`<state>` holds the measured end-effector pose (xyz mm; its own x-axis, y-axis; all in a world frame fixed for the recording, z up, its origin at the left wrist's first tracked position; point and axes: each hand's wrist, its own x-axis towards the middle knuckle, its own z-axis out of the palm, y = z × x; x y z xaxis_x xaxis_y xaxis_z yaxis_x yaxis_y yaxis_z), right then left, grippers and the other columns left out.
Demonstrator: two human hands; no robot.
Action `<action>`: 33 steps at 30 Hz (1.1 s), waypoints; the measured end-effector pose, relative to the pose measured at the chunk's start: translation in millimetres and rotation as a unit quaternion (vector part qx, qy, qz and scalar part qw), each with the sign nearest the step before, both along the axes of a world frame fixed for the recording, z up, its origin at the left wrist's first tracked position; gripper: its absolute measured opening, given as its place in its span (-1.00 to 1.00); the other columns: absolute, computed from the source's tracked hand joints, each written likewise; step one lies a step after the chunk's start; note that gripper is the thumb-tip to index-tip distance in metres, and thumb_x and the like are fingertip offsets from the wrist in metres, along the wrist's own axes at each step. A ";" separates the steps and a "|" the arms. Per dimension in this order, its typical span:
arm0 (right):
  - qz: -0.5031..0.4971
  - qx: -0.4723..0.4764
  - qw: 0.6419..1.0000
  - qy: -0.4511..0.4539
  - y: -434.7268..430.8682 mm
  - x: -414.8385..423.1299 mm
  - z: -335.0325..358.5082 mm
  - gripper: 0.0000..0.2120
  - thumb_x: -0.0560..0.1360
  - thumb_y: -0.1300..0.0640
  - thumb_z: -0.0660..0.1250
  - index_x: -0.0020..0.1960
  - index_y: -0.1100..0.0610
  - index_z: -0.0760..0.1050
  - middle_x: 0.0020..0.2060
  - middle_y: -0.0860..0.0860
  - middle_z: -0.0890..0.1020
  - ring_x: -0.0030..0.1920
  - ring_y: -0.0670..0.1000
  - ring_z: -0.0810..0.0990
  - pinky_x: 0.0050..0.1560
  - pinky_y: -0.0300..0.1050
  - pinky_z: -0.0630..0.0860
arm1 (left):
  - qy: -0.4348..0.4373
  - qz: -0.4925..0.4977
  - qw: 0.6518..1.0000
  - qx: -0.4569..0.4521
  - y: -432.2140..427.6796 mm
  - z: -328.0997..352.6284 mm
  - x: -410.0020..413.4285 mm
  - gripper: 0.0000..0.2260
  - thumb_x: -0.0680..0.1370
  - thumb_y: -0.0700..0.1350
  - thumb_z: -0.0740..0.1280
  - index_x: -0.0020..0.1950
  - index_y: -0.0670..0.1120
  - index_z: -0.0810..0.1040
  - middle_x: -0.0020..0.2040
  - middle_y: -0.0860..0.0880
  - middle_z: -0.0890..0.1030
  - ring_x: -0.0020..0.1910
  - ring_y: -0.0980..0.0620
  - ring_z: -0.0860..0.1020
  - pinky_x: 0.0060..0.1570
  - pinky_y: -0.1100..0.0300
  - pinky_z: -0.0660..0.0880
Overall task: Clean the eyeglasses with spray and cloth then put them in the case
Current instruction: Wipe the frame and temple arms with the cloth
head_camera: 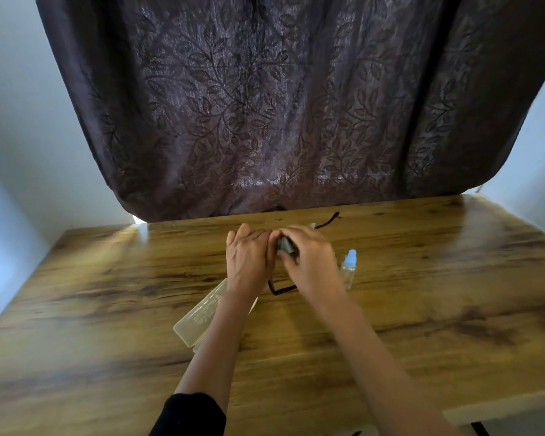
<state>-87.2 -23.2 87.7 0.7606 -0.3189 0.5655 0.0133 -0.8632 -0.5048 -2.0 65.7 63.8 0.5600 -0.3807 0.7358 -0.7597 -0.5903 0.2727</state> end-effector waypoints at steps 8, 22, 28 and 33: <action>-0.071 0.008 0.997 -0.017 -26.9 -5.1 9.6 -0.80 0.37 0.34 0.39 -0.02 0.18 0.62 -0.10 0.06 0.68 -0.05 0.03 0.60 -0.04 -0.40 0.37 | 0.018 -0.076 0.997 0.027 5.7 0.2 2.5 -0.58 0.60 0.11 -0.05 -0.16 -0.06 0.51 -0.17 0.06 0.59 -0.14 0.10 0.29 -0.17 0.18 0.11; -0.045 -0.055 0.997 -0.020 -11.3 2.8 0.5 -0.75 0.34 0.35 0.43 0.00 0.19 0.63 -0.10 0.06 0.69 -0.06 0.06 0.60 -0.05 -0.29 0.40 | -0.029 -0.067 0.994 0.080 4.8 3.4 9.1 -0.79 0.55 -0.01 0.14 -0.13 -0.01 0.54 -0.20 0.11 0.58 -0.13 0.09 0.32 -0.19 0.20 0.10; -0.128 0.009 0.992 0.009 -50.2 -9.2 -4.8 -0.76 0.41 0.35 0.36 0.03 0.15 0.62 -0.09 0.06 0.68 0.00 0.03 0.58 -0.06 -0.28 0.45 | -0.036 -0.063 0.996 0.059 12.3 4.3 10.9 -0.73 0.56 0.00 0.11 -0.10 -0.02 0.59 -0.19 0.10 0.61 -0.10 0.11 0.32 -0.15 0.20 0.14; -0.074 -0.051 0.995 -0.034 -19.8 1.1 -4.4 -0.78 0.34 0.35 0.42 -0.04 0.19 0.63 -0.16 0.06 0.69 -0.11 0.06 0.58 -0.10 -0.26 0.45 | -0.039 -0.068 0.994 0.073 6.3 6.2 11.0 -0.78 0.55 0.00 0.15 -0.10 0.01 0.57 -0.19 0.13 0.60 -0.12 0.10 0.32 -0.18 0.22 0.09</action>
<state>-86.2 -43.0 83.3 0.6684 -0.3635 0.6489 -0.0867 -0.9046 -0.4174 9.1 72.0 70.0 0.4393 -0.5558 0.7058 -0.8511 -0.5090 0.1288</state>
